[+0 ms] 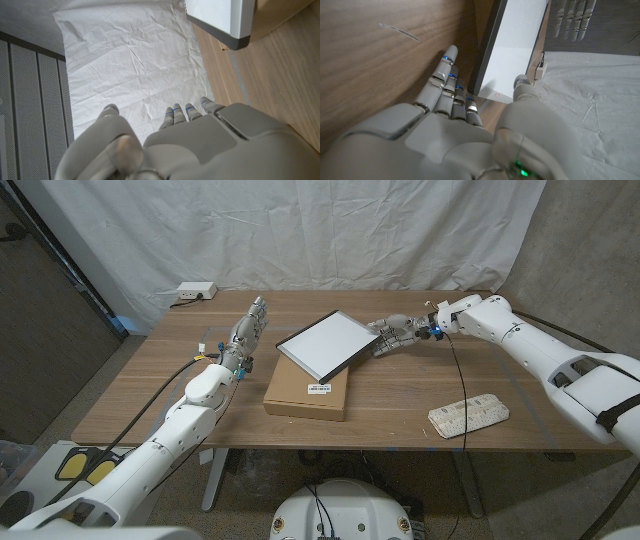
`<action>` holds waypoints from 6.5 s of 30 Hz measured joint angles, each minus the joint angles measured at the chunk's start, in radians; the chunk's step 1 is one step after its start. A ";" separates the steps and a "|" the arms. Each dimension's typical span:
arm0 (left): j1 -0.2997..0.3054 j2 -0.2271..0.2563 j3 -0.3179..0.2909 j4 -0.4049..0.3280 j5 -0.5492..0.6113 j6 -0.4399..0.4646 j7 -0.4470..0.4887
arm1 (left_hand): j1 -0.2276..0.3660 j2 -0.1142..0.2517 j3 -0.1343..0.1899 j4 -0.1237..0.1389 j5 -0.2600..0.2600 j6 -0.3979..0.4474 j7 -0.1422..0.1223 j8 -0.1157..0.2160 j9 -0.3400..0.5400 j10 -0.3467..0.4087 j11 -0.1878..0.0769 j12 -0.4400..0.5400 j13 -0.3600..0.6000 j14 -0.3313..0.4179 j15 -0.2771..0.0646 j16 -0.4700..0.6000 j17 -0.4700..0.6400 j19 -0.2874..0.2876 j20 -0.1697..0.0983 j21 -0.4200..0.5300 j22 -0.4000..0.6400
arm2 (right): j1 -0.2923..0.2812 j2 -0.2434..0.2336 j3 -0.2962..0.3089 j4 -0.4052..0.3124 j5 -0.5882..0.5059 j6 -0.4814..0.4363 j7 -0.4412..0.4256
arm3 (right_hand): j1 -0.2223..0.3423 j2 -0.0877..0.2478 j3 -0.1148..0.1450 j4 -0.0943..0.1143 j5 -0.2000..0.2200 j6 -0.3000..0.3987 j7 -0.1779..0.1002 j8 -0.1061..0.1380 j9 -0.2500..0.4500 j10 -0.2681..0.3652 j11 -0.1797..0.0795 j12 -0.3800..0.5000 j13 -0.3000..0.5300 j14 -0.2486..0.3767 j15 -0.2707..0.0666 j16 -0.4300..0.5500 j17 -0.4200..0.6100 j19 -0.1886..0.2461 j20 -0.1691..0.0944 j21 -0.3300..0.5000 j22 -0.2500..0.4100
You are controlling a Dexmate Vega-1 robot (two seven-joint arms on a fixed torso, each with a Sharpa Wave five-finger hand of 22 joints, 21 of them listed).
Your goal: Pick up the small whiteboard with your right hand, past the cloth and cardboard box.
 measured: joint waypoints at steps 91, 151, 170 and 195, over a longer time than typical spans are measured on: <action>-0.027 -0.027 0.020 0.041 -0.001 0.005 -0.008 | 0.009 0.009 -0.016 0.000 0.000 0.004 -0.004 0.000 0.000 0.000 0.000 0.000 0.000 0.000 0.000 0.000 0.000 0.000 0.000 0.000 0.000 | 0.044 0.065 -0.045 0.119 -0.082 0.009 0.034 | 0.280 0.075 -0.014 0.017 -0.004 0.220 0.011 0.080 -0.001 0.487 -0.193 0.244 0.157 0.453 -0.272 0.353 0.282 0.293 -0.149 0.233 0.141; -0.007 -0.008 0.021 -0.044 0.019 0.048 0.042 | 0.017 0.017 -0.026 -0.004 0.000 0.004 -0.004 0.000 0.000 0.000 0.000 0.000 0.000 0.000 0.000 0.000 0.000 0.002 0.002 0.000 0.000 | -0.020 0.039 0.025 0.050 0.014 -0.006 -0.043 | 0.334 0.102 -0.008 -0.008 -0.016 0.841 -0.160 0.204 0.177 0.863 -0.294 0.343 0.227 0.785 -0.359 0.538 0.598 0.425 -0.218 0.622 0.412; -0.020 -0.007 0.027 -0.050 0.026 0.063 0.046 | 0.017 0.017 -0.031 -0.004 0.000 0.004 -0.004 0.000 0.000 0.000 0.000 0.000 0.000 0.000 0.000 0.000 0.000 0.006 0.005 0.000 0.000 | -0.030 0.040 0.044 0.059 0.042 0.006 -0.041 | 0.334 0.102 0.005 -0.021 -0.020 0.850 -0.159 0.181 0.262 0.863 -0.294 0.358 0.227 0.785 -0.359 0.546 0.638 0.407 -0.210 0.649 0.413; 0.000 0.017 0.015 -0.086 0.029 0.073 0.060 | 0.022 0.022 -0.031 -0.004 0.000 0.004 -0.004 0.000 0.000 0.000 0.000 0.000 0.000 0.000 0.000 0.000 0.000 0.006 0.005 0.000 0.000 | -0.068 0.030 0.085 0.029 0.098 0.019 -0.053 | 0.310 0.127 0.016 -0.032 -0.022 0.850 -0.159 0.160 0.395 0.864 -0.294 0.412 0.228 0.785 -0.359 0.552 0.668 0.387 -0.202 0.694 0.444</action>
